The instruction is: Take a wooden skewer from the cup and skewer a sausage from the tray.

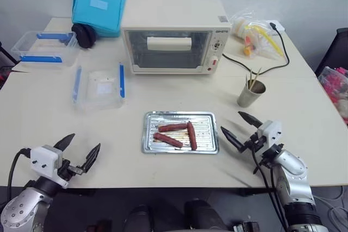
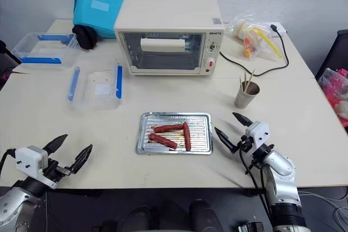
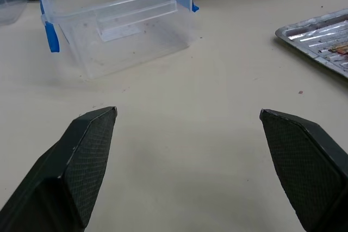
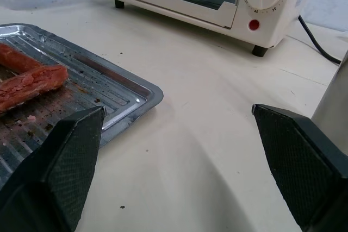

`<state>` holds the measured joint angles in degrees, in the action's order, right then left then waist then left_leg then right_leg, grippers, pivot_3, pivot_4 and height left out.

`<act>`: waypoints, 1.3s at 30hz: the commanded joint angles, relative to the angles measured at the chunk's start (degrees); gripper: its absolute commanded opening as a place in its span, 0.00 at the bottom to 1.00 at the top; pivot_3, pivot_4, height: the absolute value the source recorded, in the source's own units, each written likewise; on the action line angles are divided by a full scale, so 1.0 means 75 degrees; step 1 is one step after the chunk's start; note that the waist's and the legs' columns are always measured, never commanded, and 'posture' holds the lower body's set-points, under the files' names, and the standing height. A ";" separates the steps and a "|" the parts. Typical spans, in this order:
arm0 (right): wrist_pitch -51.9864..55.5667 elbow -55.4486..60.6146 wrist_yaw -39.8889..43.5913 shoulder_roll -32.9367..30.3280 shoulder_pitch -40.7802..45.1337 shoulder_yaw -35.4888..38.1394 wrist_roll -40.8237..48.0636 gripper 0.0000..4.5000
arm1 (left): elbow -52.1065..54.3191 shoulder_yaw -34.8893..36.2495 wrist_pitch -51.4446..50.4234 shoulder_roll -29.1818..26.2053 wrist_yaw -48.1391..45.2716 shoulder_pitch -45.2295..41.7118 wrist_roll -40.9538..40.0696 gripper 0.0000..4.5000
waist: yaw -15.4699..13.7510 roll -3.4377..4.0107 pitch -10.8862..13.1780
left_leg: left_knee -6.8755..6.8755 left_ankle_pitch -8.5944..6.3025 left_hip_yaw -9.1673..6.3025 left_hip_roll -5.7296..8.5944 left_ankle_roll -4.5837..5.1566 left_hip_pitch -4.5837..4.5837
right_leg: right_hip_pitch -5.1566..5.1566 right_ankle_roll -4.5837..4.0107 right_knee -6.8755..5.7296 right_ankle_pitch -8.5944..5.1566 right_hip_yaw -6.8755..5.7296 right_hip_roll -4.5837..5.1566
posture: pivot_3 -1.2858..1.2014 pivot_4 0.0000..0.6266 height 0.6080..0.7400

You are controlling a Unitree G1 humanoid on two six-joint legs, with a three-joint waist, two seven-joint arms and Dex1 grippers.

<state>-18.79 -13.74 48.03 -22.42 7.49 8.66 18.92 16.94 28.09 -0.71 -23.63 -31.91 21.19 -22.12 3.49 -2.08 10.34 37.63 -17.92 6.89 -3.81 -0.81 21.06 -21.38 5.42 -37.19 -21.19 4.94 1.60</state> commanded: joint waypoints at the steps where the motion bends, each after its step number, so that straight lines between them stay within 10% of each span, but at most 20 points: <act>1: -0.0168 0.0115 0.0067 -0.0104 0.0019 0.0077 0.0074 1.00 | 0.0001 0.0051 0.0119 -0.0110 0.0108 -0.0010 0.0180 0.99 | 0.0000 0.0000 0.0000 | 0.0000 0.0000 0.0000 0.0000 0.0000 0.0000 | 0.0000 0.0000 -0.0001 0.0000 0.0000 0.0000 | 0.52 0.24 1.00; 15: 0.1456 0.3935 -0.0129 -0.1240 -0.3441 0.2137 0.1590 1.00 | -0.0291 -0.1267 -0.0617 -0.2012 -0.3159 -0.2140 -0.1267 0.99 | -0.0125 0.0024 0.0001 | 0.0001 0.0002 -0.0011 0.0005 -0.0003 0.0003 | 0.0004 -0.0004 -0.0015 -0.0002 -0.0011 0.0004 | 0.52 0.24 1.00; 22: 0.1192 0.3685 -0.0324 -0.0954 -0.4563 0.3174 0.1602 1.00 | -0.1235 -0.2272 -0.0536 -0.1534 -0.3336 -0.4083 -0.1024 0.99 | -0.0012 0.0032 -0.0006 | -0.0001 0.0000 0.0003 0.0005 -0.0003 -0.0010 | 0.0012 -0.0003 -0.0010 -0.0002 0.0006 -0.0008 | 0.52 0.24 1.00; 31: 0.3316 0.4266 -0.0167 -0.2769 -0.2481 0.2419 0.2024 1.00 | -0.1603 -0.2351 -0.1064 -0.1283 -0.3477 -0.4865 -0.1382 0.99 | 0.0056 0.0058 0.0009 | 0.0019 0.0005 0.0017 -0.0002 -0.0007 -0.0009 | -0.0011 -0.0001 -0.0036 -0.0002 0.0023 -0.0013 | 0.52 0.24 1.00; 39: 0.7267 0.3308 0.0082 -0.4857 0.2333 -0.0014 0.2215 1.00 | -0.1233 -0.2315 -0.1095 -0.1090 -0.3109 -0.4531 -0.1251 0.99 | -0.0004 0.0079 0.0022 | 0.0053 0.0009 0.0000 -0.0013 -0.0002 0.0013 | -0.0026 -0.0001 -0.0046 -0.0002 0.0018 -0.0012 | 0.52 0.24 1.00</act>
<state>32.35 12.73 47.43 -58.02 22.52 11.70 36.94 5.00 10.23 -9.31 -31.84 -55.87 -13.25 -31.20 3.46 -1.48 10.50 38.00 -17.86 6.88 -3.93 -0.82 21.17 -21.59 5.41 -37.50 -21.20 5.06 1.50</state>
